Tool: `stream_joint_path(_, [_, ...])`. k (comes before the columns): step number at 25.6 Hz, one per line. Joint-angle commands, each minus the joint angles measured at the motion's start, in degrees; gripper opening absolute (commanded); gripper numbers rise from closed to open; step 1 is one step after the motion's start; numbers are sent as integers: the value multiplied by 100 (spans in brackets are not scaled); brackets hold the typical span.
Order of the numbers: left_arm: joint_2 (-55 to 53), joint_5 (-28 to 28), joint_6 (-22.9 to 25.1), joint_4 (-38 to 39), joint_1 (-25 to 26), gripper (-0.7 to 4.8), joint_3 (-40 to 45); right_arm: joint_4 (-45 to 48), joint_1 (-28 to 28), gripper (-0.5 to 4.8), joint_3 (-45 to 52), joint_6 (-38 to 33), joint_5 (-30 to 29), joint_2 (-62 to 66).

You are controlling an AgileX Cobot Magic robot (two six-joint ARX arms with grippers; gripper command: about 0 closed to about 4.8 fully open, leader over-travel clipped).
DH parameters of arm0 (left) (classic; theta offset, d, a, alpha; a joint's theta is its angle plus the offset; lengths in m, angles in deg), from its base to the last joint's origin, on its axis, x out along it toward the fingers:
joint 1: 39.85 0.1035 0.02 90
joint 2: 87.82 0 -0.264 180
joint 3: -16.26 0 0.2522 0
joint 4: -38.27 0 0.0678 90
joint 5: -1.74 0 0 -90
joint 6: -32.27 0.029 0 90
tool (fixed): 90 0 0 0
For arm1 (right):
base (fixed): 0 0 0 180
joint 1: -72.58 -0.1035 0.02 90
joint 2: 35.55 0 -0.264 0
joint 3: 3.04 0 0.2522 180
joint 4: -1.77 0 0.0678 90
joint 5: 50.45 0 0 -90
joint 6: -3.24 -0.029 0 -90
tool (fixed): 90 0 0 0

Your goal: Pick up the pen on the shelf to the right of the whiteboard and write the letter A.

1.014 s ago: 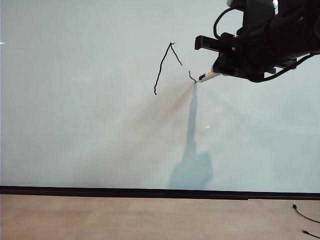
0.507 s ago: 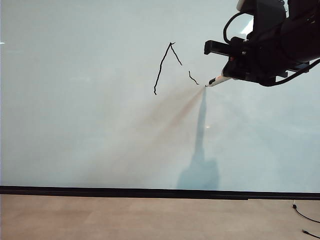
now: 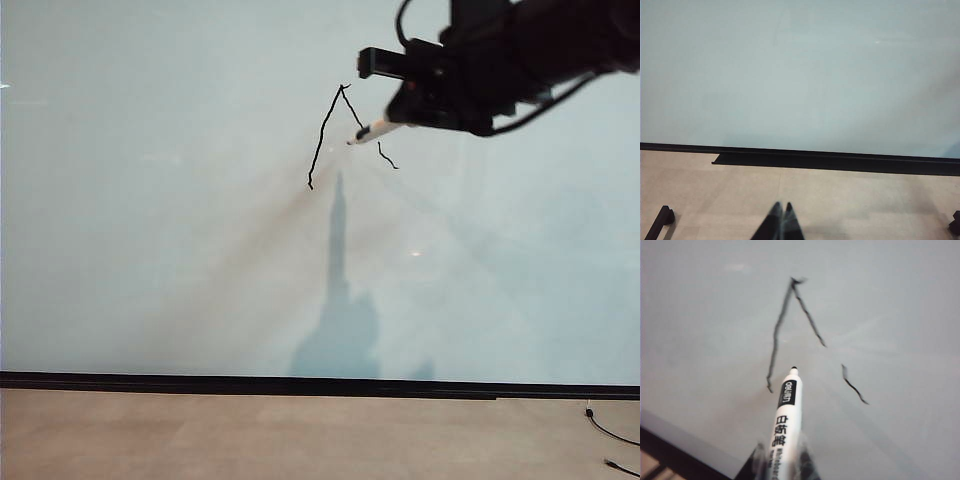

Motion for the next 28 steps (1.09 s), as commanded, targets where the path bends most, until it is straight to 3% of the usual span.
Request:
stream_joint_path(1, [-2,-13,26,-33,0,-5,-15,-407,-24,-5,-273,485,-66,-17])
stream_joint_path(10, [-2,-13,26,-33,0,-5,-15,-509,-20,-5,-570,577,-365,247])
stream_joint_path(28, [-2,-13,26,-35,0,-5,-15,-391,-7,-5,-833,664,-361,448])
